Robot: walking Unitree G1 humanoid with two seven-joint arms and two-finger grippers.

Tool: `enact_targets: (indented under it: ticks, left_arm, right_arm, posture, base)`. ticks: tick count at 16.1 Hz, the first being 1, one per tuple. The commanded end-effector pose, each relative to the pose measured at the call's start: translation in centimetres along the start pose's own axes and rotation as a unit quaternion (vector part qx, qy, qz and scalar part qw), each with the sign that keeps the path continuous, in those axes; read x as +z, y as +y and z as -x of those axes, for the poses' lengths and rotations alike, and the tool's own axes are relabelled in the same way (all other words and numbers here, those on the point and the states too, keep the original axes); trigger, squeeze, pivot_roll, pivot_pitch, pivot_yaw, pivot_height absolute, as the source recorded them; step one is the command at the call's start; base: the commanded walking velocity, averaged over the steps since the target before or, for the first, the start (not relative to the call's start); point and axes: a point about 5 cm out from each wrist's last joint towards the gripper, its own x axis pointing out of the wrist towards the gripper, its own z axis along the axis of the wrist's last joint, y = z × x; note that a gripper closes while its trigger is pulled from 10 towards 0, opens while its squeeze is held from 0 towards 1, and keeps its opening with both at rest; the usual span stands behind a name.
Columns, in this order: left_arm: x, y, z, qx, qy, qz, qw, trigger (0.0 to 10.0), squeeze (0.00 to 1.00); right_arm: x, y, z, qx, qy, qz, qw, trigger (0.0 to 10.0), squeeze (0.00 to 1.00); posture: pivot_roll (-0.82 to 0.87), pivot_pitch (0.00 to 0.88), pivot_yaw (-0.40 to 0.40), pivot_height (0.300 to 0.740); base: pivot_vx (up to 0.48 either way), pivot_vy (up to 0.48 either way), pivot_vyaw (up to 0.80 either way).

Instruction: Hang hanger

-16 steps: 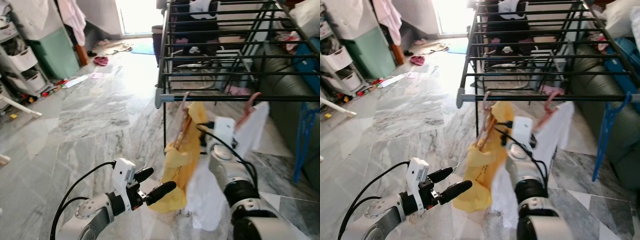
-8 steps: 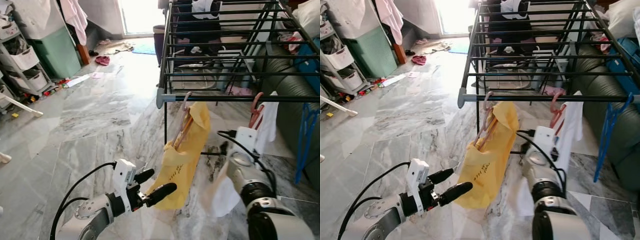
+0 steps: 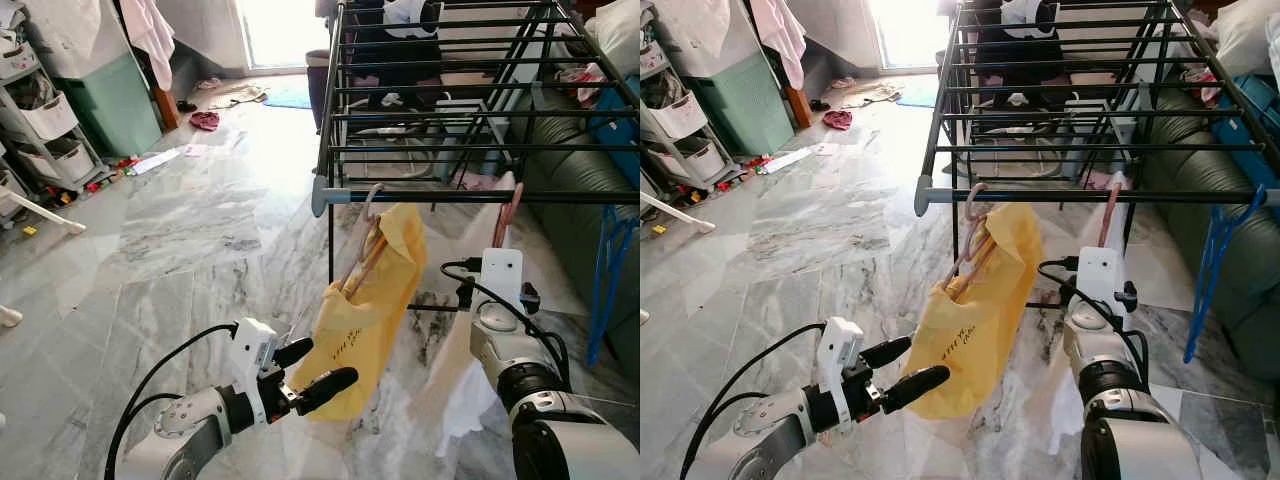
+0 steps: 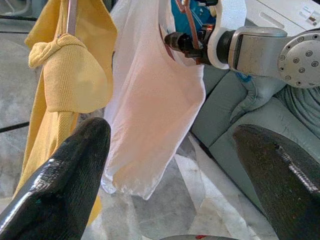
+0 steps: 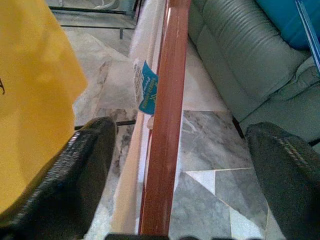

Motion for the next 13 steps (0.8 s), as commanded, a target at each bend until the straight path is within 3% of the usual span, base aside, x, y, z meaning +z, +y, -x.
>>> enact_targets:
  ticks: [1, 7, 13]
  left_arm:
    - [-0.1, 0.3, 0.2, 0.005, 0.005, -0.003, 1.0, 10.0, 0.0]
    - [-0.2, 0.3, 0.3, 0.013, 0.005, -0.002, 1.0, 10.0, 0.0]
    - [-0.3, 0.3, 0.3, 0.018, 0.005, -0.002, 1.0, 10.0, 0.0]
  right_arm:
    - [0.7, 0.3, -0.1, 0.008, -0.008, -0.001, 1.0, 0.0, 0.0]
    - [0.0, 0.3, -0.2, 0.032, 0.008, 0.028, 0.999, 0.0, 0.0]
    - [-0.5, -2.4, -0.8, -0.01, 0.005, 0.061, 0.998, 0.0, 0.0]
  posture:
    - [-0.06, 0.03, 0.074, 0.74]
    - [-0.06, 0.033, 0.067, 0.74]
    - [-0.06, 0.036, 0.07, 0.74]
  base:
    - [0.0, 0.0, 0.0]
    - [0.0, 0.0, 0.0]
    - [0.0, 0.0, 0.0]
